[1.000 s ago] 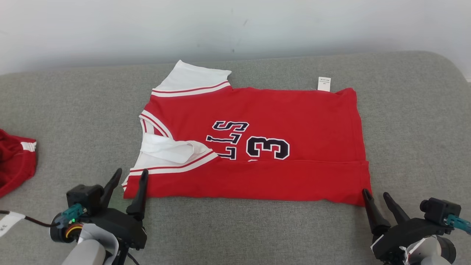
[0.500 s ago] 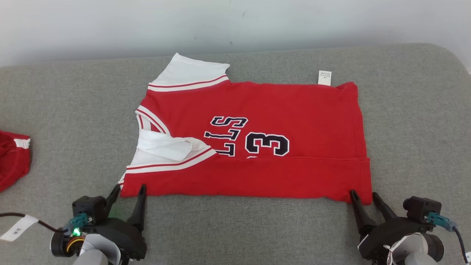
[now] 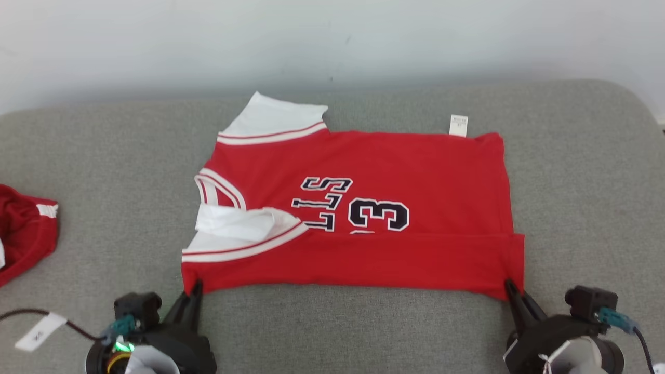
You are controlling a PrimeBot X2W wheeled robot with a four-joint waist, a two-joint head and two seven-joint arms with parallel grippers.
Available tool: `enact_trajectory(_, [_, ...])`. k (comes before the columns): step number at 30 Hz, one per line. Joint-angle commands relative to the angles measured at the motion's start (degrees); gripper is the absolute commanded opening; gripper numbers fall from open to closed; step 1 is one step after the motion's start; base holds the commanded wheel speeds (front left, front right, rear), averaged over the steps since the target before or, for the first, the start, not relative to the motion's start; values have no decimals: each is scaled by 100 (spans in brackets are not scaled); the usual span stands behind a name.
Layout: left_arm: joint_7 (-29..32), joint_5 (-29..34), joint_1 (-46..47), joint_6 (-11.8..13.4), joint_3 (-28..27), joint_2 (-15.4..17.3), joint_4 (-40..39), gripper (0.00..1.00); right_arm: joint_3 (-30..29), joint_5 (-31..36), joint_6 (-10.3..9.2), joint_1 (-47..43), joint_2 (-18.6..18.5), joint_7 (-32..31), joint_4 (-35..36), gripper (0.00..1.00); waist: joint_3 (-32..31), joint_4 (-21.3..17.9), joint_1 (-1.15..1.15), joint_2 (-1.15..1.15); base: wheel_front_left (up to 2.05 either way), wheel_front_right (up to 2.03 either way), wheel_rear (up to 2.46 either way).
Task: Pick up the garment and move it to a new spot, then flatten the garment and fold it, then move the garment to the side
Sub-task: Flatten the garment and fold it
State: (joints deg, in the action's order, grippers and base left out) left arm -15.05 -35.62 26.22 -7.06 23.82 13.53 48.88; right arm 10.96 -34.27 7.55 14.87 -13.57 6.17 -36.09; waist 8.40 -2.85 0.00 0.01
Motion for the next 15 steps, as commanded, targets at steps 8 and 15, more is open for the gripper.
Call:
enact_trajectory(8, [-16, -2, -1317, -4, -229, 26, -859, 0, -104, -362, -15, -894, -299, 9, 397, 0, -695, 114, 0, -1, 0, 0, 0])
enact_trajectory(15, [-2, -137, -2222, 245, -269, -137, -1627, 0, -326, -349, -15, -1441, -479, -299, 841, 0, -815, 133, 0, -1, 0, 0, 0])
